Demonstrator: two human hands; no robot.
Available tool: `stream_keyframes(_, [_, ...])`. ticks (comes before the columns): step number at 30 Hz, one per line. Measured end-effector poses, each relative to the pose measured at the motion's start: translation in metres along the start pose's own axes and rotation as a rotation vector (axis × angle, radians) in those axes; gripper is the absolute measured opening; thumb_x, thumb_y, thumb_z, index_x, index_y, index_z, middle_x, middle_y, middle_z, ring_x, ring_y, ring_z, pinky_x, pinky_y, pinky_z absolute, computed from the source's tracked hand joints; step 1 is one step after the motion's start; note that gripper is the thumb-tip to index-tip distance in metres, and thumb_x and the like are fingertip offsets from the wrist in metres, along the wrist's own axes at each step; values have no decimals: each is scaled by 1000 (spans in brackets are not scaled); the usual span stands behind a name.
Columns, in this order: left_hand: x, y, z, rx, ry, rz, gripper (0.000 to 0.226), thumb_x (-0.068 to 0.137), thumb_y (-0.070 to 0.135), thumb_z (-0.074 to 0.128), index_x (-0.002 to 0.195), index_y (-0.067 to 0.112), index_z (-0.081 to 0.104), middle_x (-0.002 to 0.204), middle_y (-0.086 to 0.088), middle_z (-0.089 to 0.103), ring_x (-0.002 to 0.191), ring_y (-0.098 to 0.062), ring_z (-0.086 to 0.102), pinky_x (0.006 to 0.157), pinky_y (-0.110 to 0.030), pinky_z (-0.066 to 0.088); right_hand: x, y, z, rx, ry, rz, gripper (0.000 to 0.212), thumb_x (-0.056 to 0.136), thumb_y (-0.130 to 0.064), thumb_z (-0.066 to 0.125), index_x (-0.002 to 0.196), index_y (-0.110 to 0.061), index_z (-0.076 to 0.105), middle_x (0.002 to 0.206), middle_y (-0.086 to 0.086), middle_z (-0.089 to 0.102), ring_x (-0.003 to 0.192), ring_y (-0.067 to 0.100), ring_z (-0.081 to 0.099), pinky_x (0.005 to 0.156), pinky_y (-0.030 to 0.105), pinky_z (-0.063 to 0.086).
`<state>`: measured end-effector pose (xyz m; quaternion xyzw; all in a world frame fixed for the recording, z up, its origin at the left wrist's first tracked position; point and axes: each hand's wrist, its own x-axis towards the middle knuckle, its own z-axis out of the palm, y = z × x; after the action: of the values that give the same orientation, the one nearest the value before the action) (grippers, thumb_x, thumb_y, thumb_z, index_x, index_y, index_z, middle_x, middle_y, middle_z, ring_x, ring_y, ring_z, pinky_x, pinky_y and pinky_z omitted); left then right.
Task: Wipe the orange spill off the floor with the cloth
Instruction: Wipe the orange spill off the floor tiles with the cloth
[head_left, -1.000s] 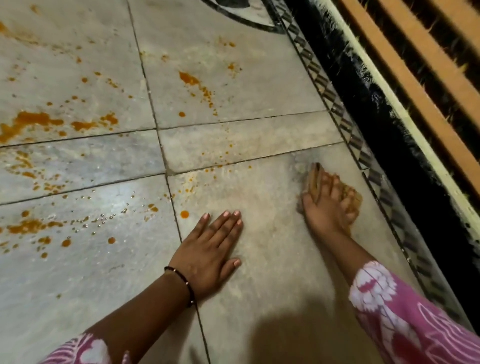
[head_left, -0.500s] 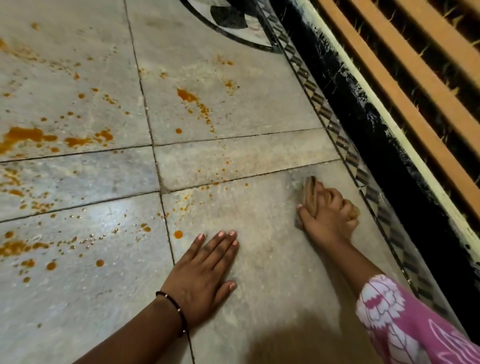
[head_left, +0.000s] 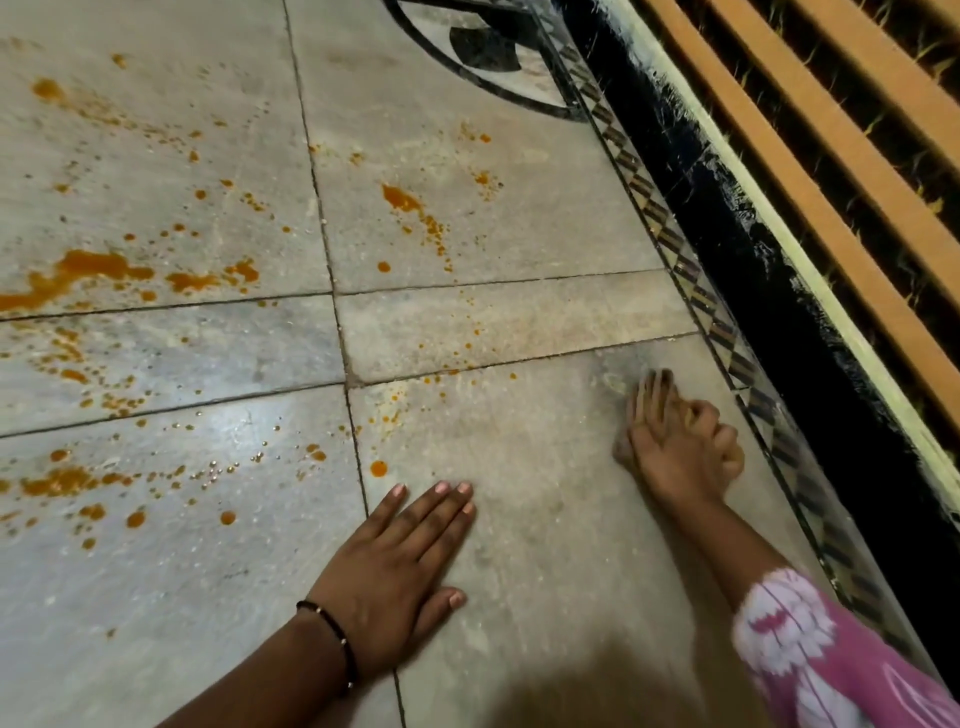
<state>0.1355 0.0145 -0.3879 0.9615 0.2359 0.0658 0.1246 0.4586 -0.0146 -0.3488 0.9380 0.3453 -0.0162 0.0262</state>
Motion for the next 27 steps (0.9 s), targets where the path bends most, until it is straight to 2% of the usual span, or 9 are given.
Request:
stream_keyframes(2, [0, 0, 0, 13, -13, 4, 68, 88, 51, 38, 143, 11, 38, 151, -6, 34, 140, -21, 31, 109, -44, 21, 1, -29, 0, -22, -20, -99, 66, 85, -56, 38, 145, -33, 26, 141, 9, 27, 120, 32, 29, 96, 47, 29])
stream_keyframes(5, [-1, -1, -1, 2, -40, -4, 68, 89, 50, 37, 144, 10, 37, 152, -7, 33, 140, -23, 30, 109, -44, 20, -37, -55, 1, -53, -25, -394, 73, 79, -58, 33, 147, -35, 19, 145, 11, 26, 121, 31, 25, 94, 49, 28])
stream_keyframes(9, [0, 0, -3, 14, -68, -4, 68, 90, 50, 36, 145, 11, 34, 152, -7, 32, 141, -23, 29, 110, -45, 18, -95, -27, 3, 25, -60, -735, 73, 75, -60, 41, 143, -39, 29, 138, 6, 38, 115, 33, 35, 87, 47, 35])
stream_keyframes(12, [-3, 1, -6, 19, -59, -41, 67, 90, 49, 34, 145, 10, 33, 152, -8, 32, 141, -22, 28, 111, -45, 17, -73, 10, 0, 124, -91, -677, 69, 70, -62, 44, 134, -37, 44, 134, 7, 39, 115, 35, 36, 89, 48, 35])
stream_keyframes(14, [-14, 3, -10, -10, -60, -95, 69, 91, 50, 33, 146, 9, 29, 154, -8, 28, 143, -22, 22, 112, -45, 15, -48, 6, -2, 86, -74, -513, 73, 69, -65, 39, 129, -25, 52, 133, 11, 39, 115, 36, 34, 91, 50, 35])
stream_keyframes(16, [-33, 4, -14, -17, -64, -136, 71, 91, 52, 34, 148, 10, 25, 155, -8, 25, 144, -21, 17, 113, -45, 13, -45, -17, 0, 35, -40, -487, 73, 70, -64, 36, 126, -21, 54, 133, 13, 38, 113, 36, 33, 90, 51, 35])
stream_keyframes(20, [-69, -8, -22, 44, -61, -278, 83, 87, 63, 35, 149, 9, 22, 157, -9, 20, 146, -21, 11, 116, -47, 8, -98, -70, 4, 37, 16, -750, 65, 72, -60, 43, 130, -32, 48, 129, 15, 48, 105, 32, 37, 80, 49, 38])
stream_keyframes(24, [-80, -24, -29, 80, -72, -464, 88, 85, 66, 31, 149, 7, 19, 157, -13, 13, 146, -24, 8, 117, -46, -2, -131, -135, 2, 90, 17, -1076, 67, 74, -60, 43, 138, -43, 37, 129, 8, 49, 105, 30, 38, 82, 46, 34])
stream_keyframes(27, [-81, -22, -27, 65, -91, -433, 86, 87, 66, 28, 149, 7, 20, 157, -11, 13, 146, -23, 8, 117, -46, 1, -104, -152, -2, 110, -50, -995, 66, 70, -60, 39, 131, -37, 50, 132, 9, 48, 106, 27, 33, 84, 47, 34])
